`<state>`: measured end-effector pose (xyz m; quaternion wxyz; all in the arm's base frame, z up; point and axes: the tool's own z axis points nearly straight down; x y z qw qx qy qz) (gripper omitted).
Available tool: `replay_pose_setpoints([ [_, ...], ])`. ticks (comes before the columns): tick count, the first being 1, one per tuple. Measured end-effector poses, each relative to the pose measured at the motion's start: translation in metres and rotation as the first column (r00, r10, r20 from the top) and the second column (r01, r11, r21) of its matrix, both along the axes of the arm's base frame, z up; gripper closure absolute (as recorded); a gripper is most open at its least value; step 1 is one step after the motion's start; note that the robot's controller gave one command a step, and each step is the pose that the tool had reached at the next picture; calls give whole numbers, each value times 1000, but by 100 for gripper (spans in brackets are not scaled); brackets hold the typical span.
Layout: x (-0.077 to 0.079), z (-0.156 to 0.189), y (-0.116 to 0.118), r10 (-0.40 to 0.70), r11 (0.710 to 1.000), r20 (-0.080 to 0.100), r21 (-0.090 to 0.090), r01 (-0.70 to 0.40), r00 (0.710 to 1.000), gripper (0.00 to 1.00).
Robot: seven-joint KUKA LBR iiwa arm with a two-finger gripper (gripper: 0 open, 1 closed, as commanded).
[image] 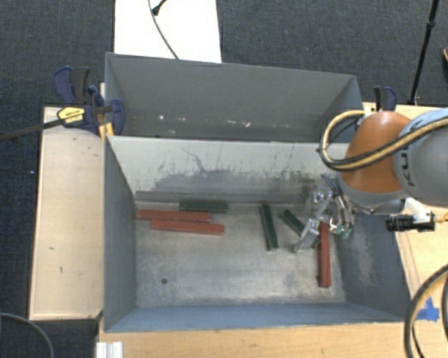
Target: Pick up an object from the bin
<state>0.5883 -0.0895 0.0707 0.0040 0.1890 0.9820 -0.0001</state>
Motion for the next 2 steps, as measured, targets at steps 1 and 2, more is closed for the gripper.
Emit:
replay_pose_setpoints([
  [1, 0, 0, 1, 5, 1000, 0, 0, -5, 1000, 100],
  [2, 7, 141, 5, 55, 998, 4, 0, -55, 998, 100],
])
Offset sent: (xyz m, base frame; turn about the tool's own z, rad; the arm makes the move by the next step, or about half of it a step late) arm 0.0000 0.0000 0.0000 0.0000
